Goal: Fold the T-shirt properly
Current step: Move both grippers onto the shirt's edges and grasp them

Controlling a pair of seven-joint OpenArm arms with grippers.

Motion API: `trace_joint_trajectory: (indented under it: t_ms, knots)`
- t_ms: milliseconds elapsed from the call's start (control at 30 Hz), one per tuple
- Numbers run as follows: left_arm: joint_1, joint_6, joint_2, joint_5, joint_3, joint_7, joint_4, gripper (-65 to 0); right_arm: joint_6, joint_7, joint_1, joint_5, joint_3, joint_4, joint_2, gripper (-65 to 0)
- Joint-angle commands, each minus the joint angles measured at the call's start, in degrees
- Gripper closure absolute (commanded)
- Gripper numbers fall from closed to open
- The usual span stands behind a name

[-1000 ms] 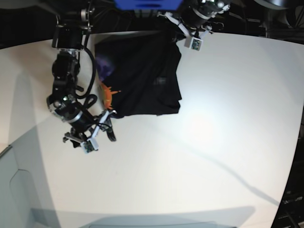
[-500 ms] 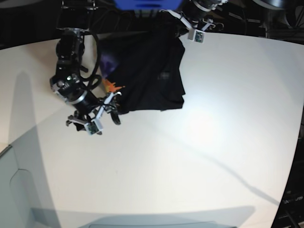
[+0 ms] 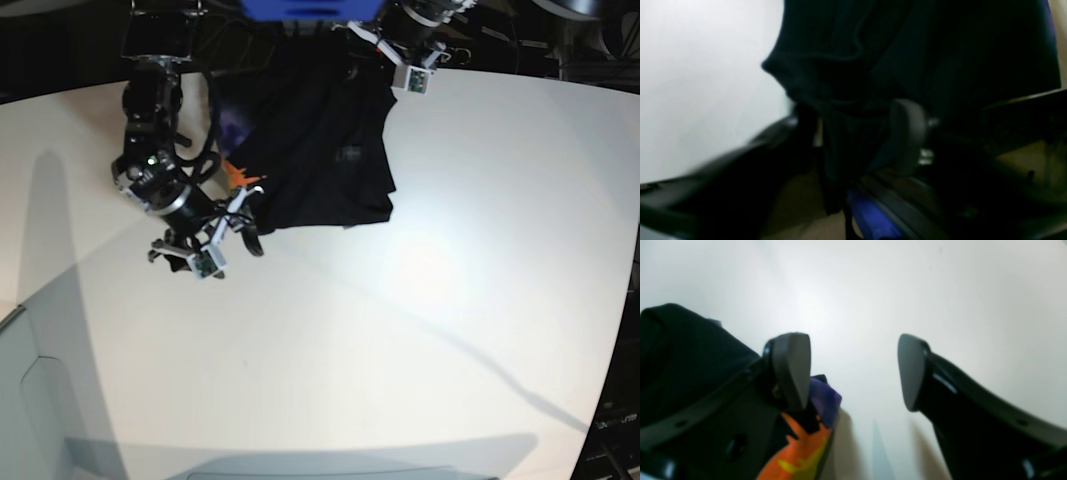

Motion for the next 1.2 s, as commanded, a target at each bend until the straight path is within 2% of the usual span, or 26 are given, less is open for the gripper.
trace_joint_trajectory:
  t_ms: [0,500,600,767,1167]
  knots:
    - [0.7,-0.8,-0.4,0.1,0.3,-1.0,1.9,-42.8,0.6,1.4,1.1,1.1,0.0,0.8,0.0,-41.2]
    - [4.3,-0.8,0.0,-0.2,-0.6,-2.1,4.6,-42.4,0.6,1.4,2.1,1.0,0.0,0.7,0.0,-41.3]
    - [5.1,-0.8,0.2,-0.2,-4.6,-2.0,4.5,-42.4,0.6,1.4,2.2,1.0,0.0,0.7,0.0,-41.3]
    - [3.4,-0.8,4.2,-0.2,-10.2,-1.7,4.4,-42.4,0.6,1.4,2.2,1.0,0.0,0.7,-0.6,-41.3]
    - [-5.3,-0.8,12.1,-0.2,-10.7,-1.7,-2.7,-42.4,0.6,1.4,2.2,0.9,-0.1,0.7,-0.6,-41.3]
